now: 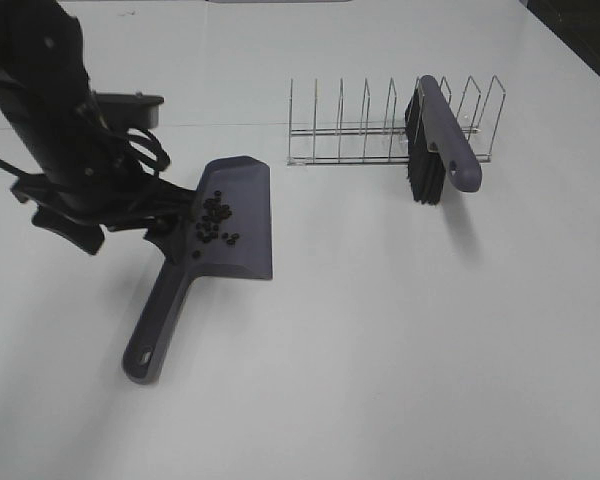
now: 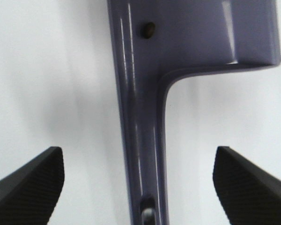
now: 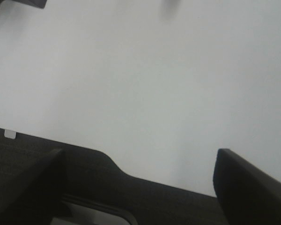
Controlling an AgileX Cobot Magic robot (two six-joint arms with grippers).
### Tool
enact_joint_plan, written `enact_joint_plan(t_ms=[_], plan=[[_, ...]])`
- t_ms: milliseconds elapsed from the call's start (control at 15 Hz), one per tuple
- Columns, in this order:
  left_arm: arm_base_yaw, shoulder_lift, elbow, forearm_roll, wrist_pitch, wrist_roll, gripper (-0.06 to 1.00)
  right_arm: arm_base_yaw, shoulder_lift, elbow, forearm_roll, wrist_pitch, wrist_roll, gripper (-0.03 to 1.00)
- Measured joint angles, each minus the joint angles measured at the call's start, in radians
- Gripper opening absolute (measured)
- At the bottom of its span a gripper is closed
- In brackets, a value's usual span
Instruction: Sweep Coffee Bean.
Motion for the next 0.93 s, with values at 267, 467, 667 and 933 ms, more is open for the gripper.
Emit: enact_joint_plan(t_ms=[267,467,667,933], plan=[[0.0,-0.335,0.179,0.069,0.12,-0.033,0.81,0.0,-0.294,0.131,0.0,0.004,-0.02,0.75],[0.0,-0.796,0.431,0.07,0.222,-0.029,0.81,0.0,-0.428,0.171,0.031,-0.012,-0.124,0.75],[0.0,-1.191,0.558,0.07,0.292,0.046,0.81,0.0,-0.429,0.174,0.085,-0.059,-0.221,0.75],[0.0,-1.636,0.644,0.07,0.315,0.145,0.81,0.0,-0.429,0.208,0.107,-0.114,-0.263,0.75]])
